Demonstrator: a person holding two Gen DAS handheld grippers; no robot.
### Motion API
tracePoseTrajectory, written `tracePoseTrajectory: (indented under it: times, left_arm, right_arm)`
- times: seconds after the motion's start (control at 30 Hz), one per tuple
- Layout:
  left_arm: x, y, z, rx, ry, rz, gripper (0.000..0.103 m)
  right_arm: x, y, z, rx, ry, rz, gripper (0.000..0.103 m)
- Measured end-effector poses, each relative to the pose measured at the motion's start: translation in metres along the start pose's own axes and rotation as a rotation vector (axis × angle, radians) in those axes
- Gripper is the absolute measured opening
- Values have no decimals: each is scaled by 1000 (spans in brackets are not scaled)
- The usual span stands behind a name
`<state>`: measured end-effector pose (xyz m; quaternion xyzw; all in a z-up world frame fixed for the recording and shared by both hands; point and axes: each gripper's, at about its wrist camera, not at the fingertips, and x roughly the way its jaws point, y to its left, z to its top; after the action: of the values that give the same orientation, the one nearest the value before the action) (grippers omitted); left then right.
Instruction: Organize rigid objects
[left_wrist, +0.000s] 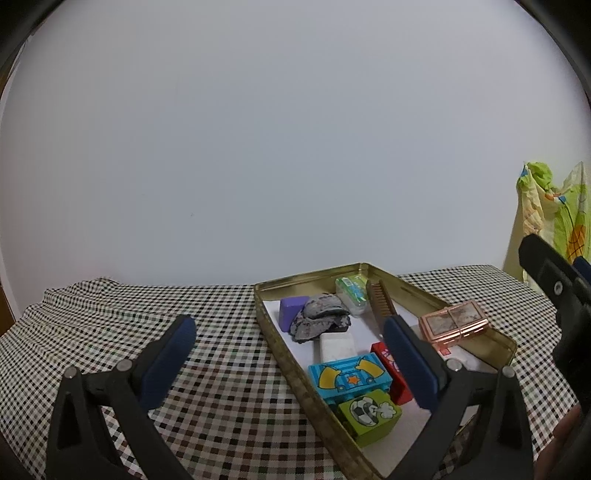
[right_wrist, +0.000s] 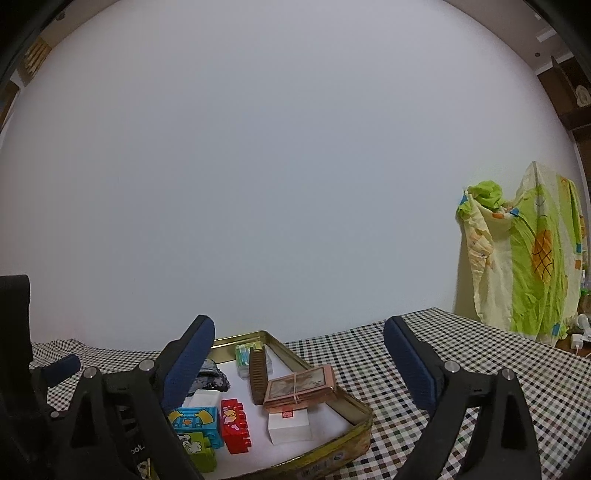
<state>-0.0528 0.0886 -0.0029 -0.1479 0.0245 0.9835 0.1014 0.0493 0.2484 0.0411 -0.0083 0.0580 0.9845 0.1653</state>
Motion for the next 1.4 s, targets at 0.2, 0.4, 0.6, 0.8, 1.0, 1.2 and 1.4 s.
tracePoseTrajectory:
  times: [0.2,0.4,0.6,0.8,1.0,1.2,1.4]
  left_arm:
    - [-4,-3,-1,4,-12,17,103]
    - [-4,-1,-5,14,-20,28,103]
    - [-9,-10,-4,20,-36,22,103]
    - [-7,-10,-5,21,-30,28,103]
    - [-15,-2,-4,14,-30,28,103]
    - [-21,-7,-3,38,-39,24,103]
    - [-21,-6,-3,36,-38,25,103]
  right_arm:
    - [-5,0,1,-4,-21,0,95]
    - [-7,1,0,-10,-33,2,95]
    - [-9,1,1,-12,-45,-4,96]
    - [-8,-1,0,-8,-46,-8,96]
    - [-13,-2,1,-8,-62,-15,96]
    - [-13,-3,1,-7,-65,-16,97]
    - [-16,-2,2,-6,-70,-18,97]
